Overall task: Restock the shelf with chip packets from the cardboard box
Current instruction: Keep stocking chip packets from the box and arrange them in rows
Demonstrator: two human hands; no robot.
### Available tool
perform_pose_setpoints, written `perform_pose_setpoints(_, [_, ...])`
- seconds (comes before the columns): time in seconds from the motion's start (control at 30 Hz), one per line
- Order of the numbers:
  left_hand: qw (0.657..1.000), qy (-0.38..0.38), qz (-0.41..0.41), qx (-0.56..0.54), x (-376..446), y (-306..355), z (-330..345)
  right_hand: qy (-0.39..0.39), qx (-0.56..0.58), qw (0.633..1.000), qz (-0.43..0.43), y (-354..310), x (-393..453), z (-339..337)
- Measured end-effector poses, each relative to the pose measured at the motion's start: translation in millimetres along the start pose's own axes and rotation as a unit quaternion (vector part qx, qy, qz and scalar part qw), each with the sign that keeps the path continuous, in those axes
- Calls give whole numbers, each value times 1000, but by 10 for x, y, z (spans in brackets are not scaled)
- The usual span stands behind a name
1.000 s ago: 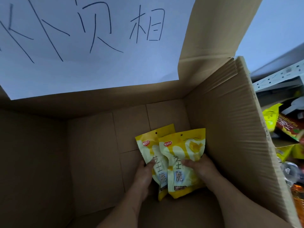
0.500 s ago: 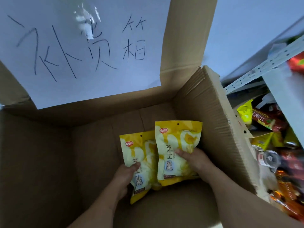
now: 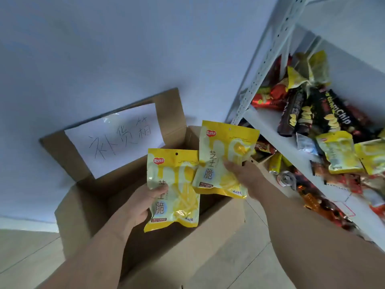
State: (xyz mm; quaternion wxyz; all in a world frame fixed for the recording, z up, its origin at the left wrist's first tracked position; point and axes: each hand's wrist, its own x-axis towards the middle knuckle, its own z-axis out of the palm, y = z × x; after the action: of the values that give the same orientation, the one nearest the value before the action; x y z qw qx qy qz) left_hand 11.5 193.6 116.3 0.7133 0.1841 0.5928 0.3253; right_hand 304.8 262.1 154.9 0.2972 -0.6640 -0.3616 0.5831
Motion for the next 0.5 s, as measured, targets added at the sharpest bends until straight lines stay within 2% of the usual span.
perform_pose_setpoints(0.17, [995, -93, 26, 39, -813, 26, 688, 66, 70, 995, -26, -120, -1109, -830])
perform_pose_setpoints(0.33, [985, -142, 42, 94, -1447, -207, 1407, 149, 99, 983, -49, -45, -2221, -1609])
perform_pose_setpoints(0.5, [969, -189, 64, 146, -1874, -202, 2063, 219, 130, 963, -84, -29, -2889, -2246])
